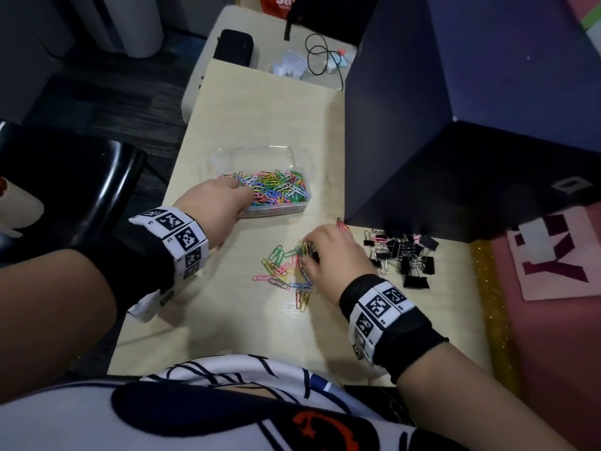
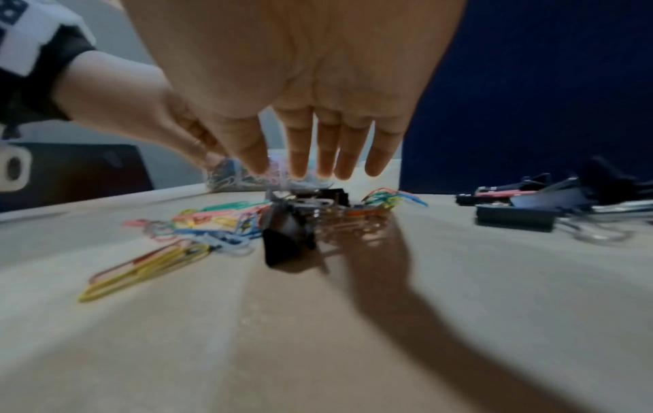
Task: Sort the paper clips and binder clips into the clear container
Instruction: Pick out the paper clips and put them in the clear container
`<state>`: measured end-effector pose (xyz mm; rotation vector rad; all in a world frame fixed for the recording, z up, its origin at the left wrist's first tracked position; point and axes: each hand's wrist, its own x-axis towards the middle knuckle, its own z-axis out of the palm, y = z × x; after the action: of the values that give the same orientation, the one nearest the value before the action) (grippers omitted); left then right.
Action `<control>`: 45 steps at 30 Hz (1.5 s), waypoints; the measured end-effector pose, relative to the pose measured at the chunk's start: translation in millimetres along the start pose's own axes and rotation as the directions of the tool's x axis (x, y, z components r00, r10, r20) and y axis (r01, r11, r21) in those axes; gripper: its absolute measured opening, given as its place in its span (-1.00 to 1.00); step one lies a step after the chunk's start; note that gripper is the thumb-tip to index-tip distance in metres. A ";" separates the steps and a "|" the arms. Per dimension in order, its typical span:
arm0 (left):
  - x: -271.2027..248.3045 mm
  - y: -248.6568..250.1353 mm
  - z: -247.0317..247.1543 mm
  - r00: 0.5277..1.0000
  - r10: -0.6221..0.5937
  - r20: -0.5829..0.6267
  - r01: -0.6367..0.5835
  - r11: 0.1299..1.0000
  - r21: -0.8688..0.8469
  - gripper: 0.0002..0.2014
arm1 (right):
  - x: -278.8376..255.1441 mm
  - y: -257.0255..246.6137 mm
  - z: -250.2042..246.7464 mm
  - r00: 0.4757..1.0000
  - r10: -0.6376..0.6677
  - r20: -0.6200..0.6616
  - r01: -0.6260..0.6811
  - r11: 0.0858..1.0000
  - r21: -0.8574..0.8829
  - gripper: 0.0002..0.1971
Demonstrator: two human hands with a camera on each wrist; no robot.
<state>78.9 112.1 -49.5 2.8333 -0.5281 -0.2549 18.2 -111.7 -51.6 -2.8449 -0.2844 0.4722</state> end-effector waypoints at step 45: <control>-1.4 135.4 21.2 0.964 0.079 0.253 -0.084 0.996 0.009 -0.56 | -28.7 85.6 -29.6 0.980 0.201 0.011 -0.194 0.929 0.315 -0.76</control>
<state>28.4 -14.2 -32.7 2.8058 -0.7006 -0.6037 14.4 -205.8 -39.1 -2.5717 0.0793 0.4770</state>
